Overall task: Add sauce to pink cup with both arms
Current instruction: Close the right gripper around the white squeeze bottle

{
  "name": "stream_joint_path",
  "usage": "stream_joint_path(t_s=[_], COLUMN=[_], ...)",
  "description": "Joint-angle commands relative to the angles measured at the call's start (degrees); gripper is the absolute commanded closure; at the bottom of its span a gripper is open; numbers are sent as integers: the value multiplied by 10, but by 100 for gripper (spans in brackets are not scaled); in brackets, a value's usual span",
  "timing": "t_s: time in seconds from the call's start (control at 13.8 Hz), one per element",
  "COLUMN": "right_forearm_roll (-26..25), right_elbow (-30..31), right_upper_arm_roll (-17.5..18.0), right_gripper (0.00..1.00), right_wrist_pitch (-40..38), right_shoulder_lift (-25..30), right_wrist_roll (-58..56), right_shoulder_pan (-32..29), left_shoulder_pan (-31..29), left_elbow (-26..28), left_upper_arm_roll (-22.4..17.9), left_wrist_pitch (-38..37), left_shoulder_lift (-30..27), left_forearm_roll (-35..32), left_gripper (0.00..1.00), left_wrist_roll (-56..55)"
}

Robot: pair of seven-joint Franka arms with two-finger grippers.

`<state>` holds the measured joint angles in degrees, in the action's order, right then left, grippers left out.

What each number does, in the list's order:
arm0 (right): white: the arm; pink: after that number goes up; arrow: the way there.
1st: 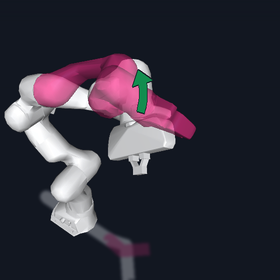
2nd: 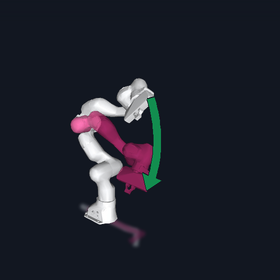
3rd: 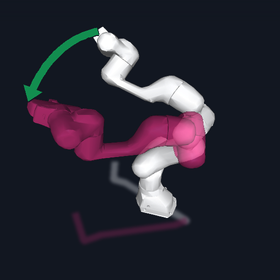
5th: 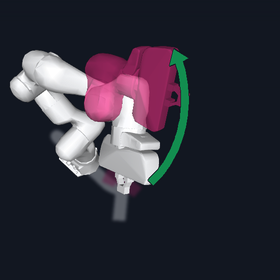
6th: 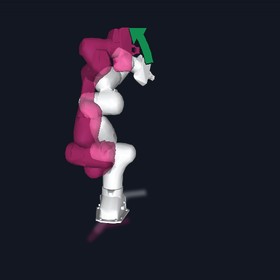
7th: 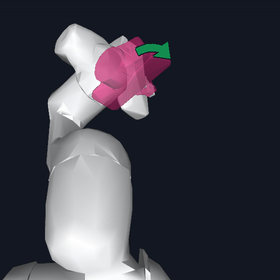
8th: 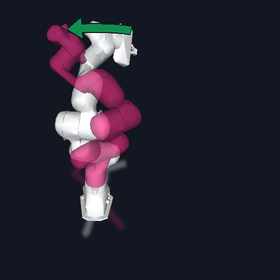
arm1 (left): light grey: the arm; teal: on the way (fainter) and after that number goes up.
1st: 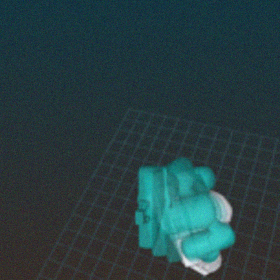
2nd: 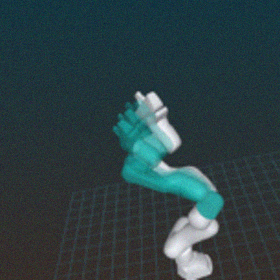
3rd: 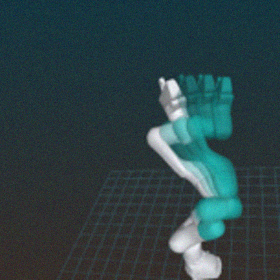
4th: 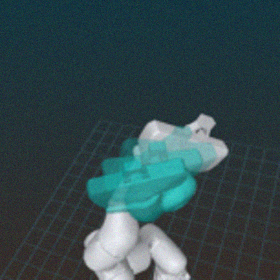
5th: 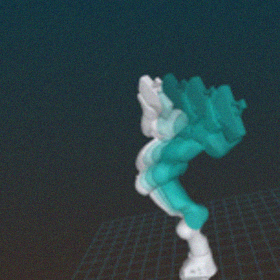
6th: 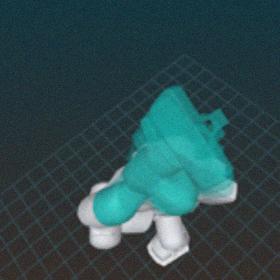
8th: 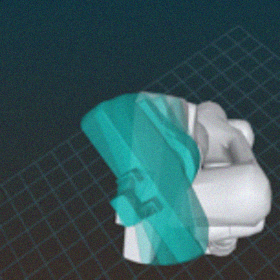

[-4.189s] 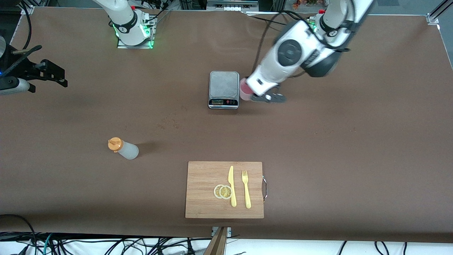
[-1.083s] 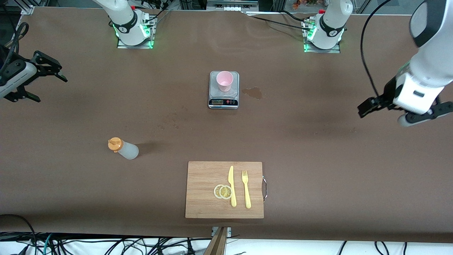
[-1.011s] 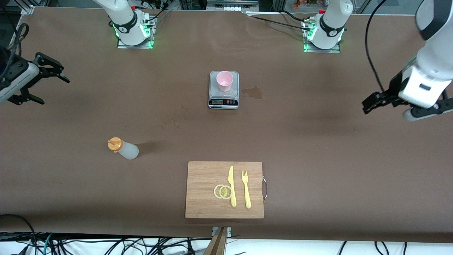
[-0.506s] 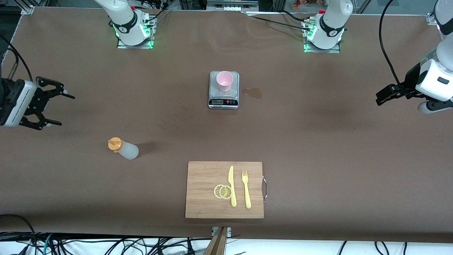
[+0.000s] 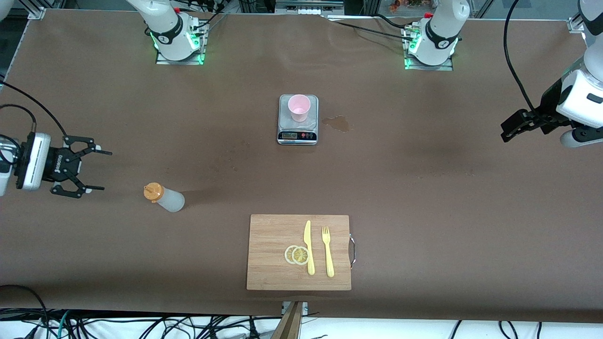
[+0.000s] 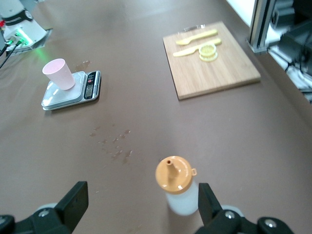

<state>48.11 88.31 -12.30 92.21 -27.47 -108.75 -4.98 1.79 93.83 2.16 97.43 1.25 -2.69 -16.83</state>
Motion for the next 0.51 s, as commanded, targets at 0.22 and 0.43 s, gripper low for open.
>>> stream_joint_path(t_s=[0.22,0.43], right_forearm_roll=[131,160], right_elbow=[-10,-10], right_upper_arm_roll=[2,2], right_gripper=[0,0], right_wrist_pitch=[-69,-103], right_shoulder_lift=[-122,-163], right_wrist_roll=[-208,-233], right_shoulder_pan=[-38,-49], left_shoulder_pan=[7,8], left_elbow=[-21,-51], left_upper_arm_roll=[5,5], left_wrist_pitch=[-28,-36], left_shoulder_lift=[19,43], left_forearm_roll=[1,1], left_gripper=[0,0], left_wrist_roll=[-1,-5])
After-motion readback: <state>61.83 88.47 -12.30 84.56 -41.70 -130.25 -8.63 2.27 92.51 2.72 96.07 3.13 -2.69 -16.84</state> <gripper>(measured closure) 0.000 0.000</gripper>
